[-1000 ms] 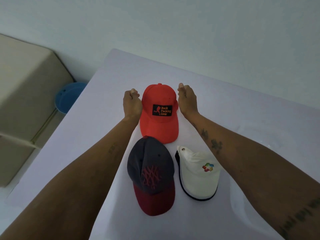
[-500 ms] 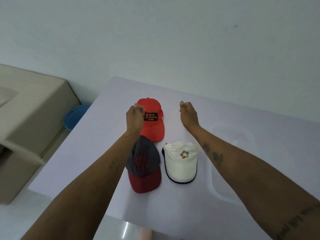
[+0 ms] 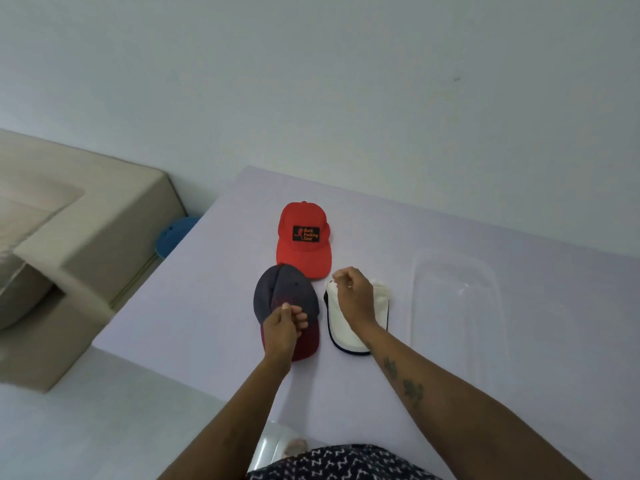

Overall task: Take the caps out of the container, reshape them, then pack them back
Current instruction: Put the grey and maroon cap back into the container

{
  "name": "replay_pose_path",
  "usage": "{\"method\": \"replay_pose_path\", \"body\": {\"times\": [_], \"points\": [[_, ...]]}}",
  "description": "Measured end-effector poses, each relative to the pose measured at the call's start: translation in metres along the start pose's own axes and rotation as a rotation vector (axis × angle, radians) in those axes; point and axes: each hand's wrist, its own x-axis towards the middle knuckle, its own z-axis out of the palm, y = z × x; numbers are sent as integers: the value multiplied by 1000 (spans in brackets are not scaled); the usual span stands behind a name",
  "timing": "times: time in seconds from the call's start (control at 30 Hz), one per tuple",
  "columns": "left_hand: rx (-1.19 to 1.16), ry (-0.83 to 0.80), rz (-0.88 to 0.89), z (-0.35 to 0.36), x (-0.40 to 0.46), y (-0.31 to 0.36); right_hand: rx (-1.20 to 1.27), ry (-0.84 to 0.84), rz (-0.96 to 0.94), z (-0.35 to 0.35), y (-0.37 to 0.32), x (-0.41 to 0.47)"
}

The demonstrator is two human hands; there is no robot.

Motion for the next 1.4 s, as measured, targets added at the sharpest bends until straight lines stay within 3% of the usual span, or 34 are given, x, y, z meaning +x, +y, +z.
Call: {"method": "replay_pose_path", "body": {"times": [0.17,0.3,0.4,0.63,0.73,0.83,0.93,1.1,1.4], "points": [[89,38,67,1,-15,-14,16,-8,19,9,18,-28],[264,228,219,-9,7,-4,-33,-220,121,14,26,-35],[218,303,163,-24,30,4,-52,-359,175,17,24,-33],[229,49,-62,-43,64,-6,-57,-449,221,51,30,-11],[242,-45,-40,-42,77,-4,-48,-402,216,62,31,2],[251,-36,-10,-45,90,-7,-24,-379,247,70,37,13],[137,11,-6,-49,92,-12,105,-405,368,76,43,8],[12,48,125,-46,78,6,422,-317,385,74,23,4],[-50,-239,462,76,11,84,621,23,122,-66,-17,16]]}}
